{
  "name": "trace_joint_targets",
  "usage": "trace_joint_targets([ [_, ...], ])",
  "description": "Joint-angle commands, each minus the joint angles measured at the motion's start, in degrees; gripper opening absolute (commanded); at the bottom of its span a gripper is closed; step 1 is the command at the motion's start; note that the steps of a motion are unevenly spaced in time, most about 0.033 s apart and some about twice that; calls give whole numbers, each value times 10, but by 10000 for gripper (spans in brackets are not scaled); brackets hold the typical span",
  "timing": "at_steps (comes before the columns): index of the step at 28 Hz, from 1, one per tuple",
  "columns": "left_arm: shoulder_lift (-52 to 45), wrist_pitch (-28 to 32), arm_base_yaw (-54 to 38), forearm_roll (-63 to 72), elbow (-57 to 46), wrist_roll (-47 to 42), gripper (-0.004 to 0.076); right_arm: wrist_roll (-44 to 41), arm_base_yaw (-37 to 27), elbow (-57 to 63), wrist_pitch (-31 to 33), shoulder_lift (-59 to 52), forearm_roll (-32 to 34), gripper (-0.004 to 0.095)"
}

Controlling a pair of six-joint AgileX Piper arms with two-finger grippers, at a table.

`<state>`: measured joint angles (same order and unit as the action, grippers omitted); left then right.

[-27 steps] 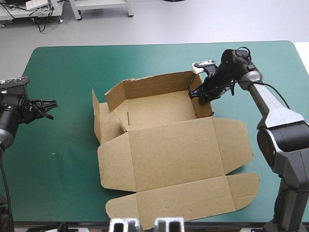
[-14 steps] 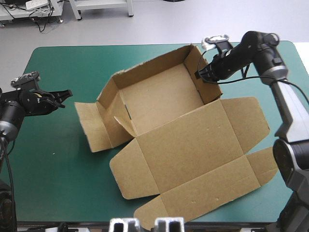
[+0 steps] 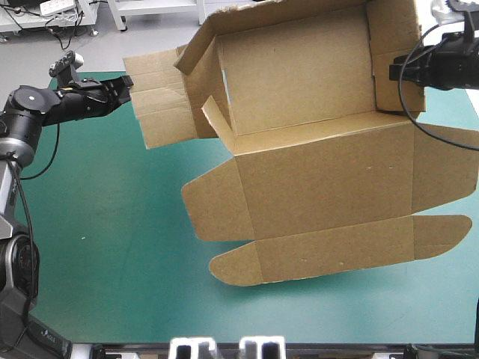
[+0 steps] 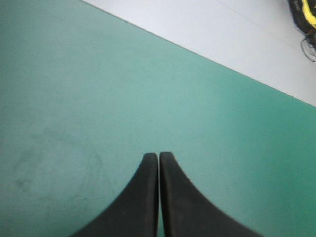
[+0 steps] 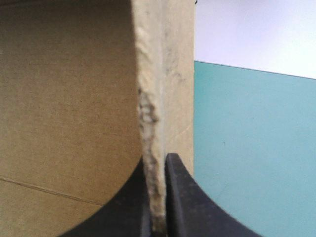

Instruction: Fold the box

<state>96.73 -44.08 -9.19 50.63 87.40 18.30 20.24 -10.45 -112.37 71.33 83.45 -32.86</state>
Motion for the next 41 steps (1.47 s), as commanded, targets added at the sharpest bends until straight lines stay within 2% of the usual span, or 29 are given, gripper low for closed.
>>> trace_joint_targets([
  [1,1,-44,-1,106,64,46,-3,0,-37,-17,5,-41,-56,-24],
  [6,26,-109,-1,218,89,100,-3,15,-43,-17,5,-55,-100,-24],
  [12,30,-150,-9,378,90,184,-3,15,-43,-17,5,-68,-79,-24],
  [16,40,-246,-28,504,90,201,-3,13,-43,-17,5,-68,-83,-24],
  [19,41,-295,-34,515,90,201,-4,13,-43,-17,4,-67,-106,-24],
  [24,37,-301,-33,494,90,181,-4,16,-43,-17,0,-66,-141,-24],
  [35,-4,-301,-33,485,92,167,-4,15,-43,-17,-9,-42,-175,-24],
  [41,-28,-301,-42,478,100,183,-4,13,-43,-17,-18,-25,-171,-24],
])
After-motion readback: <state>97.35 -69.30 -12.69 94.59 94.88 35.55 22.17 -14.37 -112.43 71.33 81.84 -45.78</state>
